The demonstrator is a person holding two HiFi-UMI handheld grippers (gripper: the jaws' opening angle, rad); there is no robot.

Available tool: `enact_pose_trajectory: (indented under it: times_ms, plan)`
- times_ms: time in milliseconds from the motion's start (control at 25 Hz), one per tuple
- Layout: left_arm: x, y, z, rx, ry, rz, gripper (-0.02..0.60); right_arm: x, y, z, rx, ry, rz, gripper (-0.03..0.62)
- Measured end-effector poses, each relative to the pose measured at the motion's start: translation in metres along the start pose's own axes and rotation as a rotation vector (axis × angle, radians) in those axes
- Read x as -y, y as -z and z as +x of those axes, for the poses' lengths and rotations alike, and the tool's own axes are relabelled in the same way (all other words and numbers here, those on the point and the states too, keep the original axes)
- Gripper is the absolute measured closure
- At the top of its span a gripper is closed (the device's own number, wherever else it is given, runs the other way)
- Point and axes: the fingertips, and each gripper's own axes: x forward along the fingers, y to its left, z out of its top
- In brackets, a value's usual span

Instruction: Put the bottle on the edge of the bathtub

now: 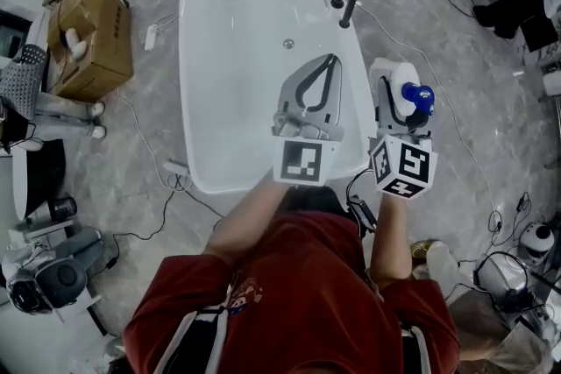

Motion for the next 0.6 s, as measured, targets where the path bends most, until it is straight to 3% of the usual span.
enact_pose_trajectory:
  times_ms: [200,600]
  plan:
    - [-0.013,0.016,-0.002,-0.018,-0.009,0.05,0.566,-0.009,0.024,0.021,-0.032,-0.022,-0.015,0.322]
    - [-0.018,0.047,0.002,-0.072,-0.03,0.055,0.566,0.0,0.099,0.071,-0.125,-0.036,-0.036,0.322]
